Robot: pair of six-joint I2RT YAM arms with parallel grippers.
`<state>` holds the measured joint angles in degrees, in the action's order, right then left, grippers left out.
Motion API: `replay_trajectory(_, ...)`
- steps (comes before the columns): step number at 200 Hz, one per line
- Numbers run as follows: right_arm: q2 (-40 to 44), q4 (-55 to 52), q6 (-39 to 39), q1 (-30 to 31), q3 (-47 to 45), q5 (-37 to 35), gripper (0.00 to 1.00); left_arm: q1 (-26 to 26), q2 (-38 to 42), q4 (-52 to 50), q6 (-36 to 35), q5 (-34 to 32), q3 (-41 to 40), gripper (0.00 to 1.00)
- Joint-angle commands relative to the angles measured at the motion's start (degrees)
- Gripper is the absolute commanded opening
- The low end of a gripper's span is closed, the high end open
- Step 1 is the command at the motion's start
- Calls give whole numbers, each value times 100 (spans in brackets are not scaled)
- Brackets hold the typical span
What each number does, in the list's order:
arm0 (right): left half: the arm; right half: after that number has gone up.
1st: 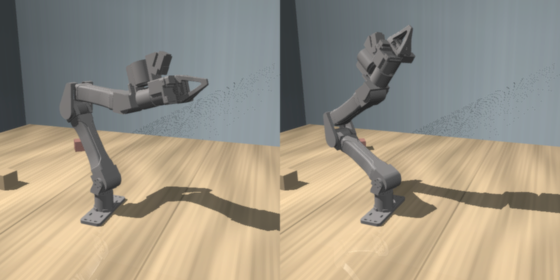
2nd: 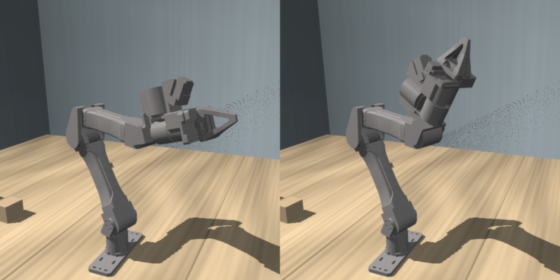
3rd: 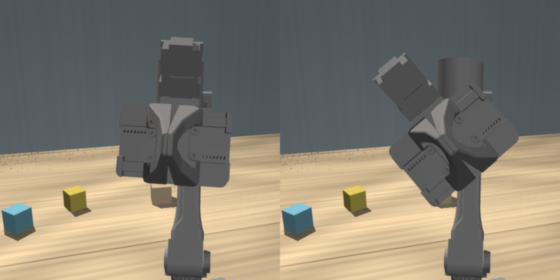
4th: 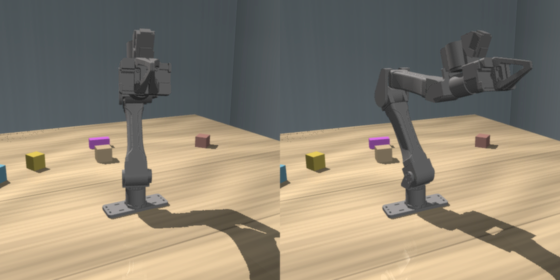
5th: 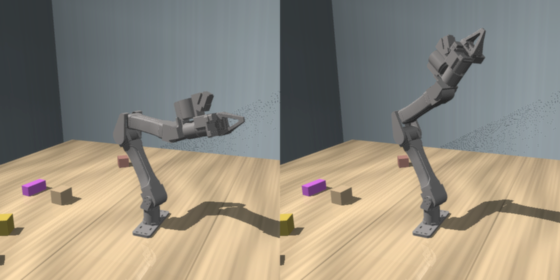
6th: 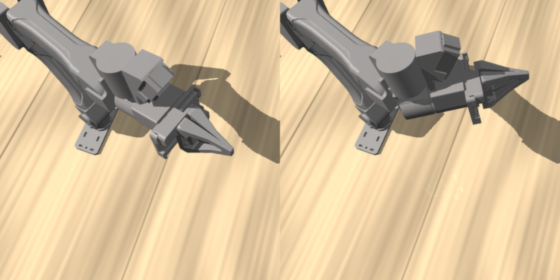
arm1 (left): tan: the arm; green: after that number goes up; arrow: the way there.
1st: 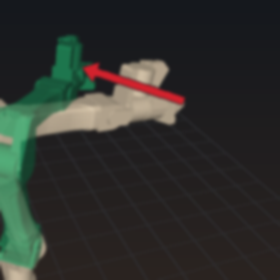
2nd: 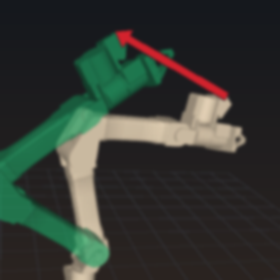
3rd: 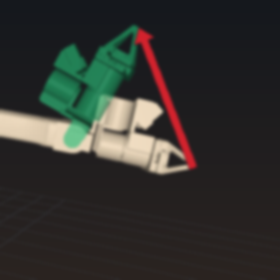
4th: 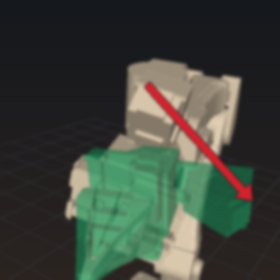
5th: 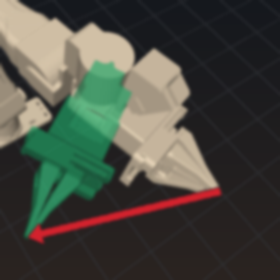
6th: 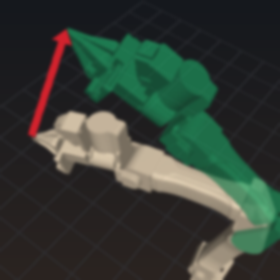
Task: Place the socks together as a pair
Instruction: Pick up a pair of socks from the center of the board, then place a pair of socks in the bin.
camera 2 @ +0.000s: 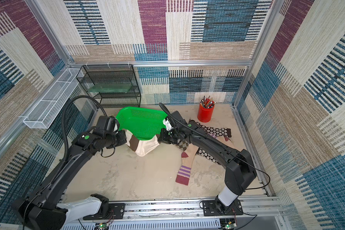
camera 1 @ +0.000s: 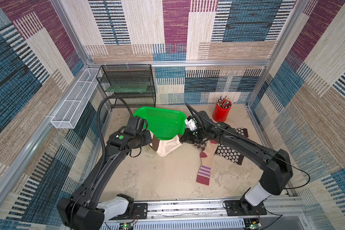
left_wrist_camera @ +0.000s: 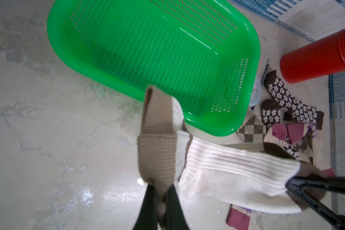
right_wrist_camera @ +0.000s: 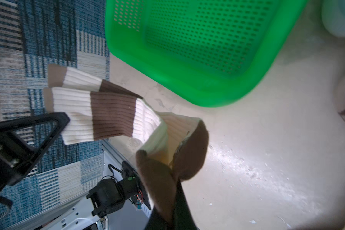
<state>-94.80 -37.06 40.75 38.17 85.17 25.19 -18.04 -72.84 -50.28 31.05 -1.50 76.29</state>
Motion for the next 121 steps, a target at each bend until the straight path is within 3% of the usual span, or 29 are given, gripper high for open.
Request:
replay_trajectory(1, -432, 388, 415, -50, 621, 153, 0, 405, -651, -12, -758, 250, 709, 0)
replay_trajectory(42, -2173, 286, 569, -250, 2600, -287, 0, 932, -2570, 22, -1498, 231, 2328, 0)
replay_trajectory(85, -3461, -109, 542, -512, 3635, -735, 2, 1195, -4680, -367, -1892, 40, 4301, 4)
replay_trajectory(92, -3555, -182, 569, -558, 3656, -704, 8, 1203, -4966, -561, -1933, -31, 4603, 8)
replay_trajectory(103, -3651, -307, 535, -606, 3688, -630, 36, 1206, -5283, -733, -1948, -194, 4928, 28)
replay_trajectory(108, -3675, -435, 469, -625, 3756, -632, 46, 1220, -5385, -790, -1947, -211, 5045, 32)
replay_trajectory(121, -3625, -767, 300, -677, 3931, -793, 59, 1224, -5497, -901, -1906, -188, 5273, 42)
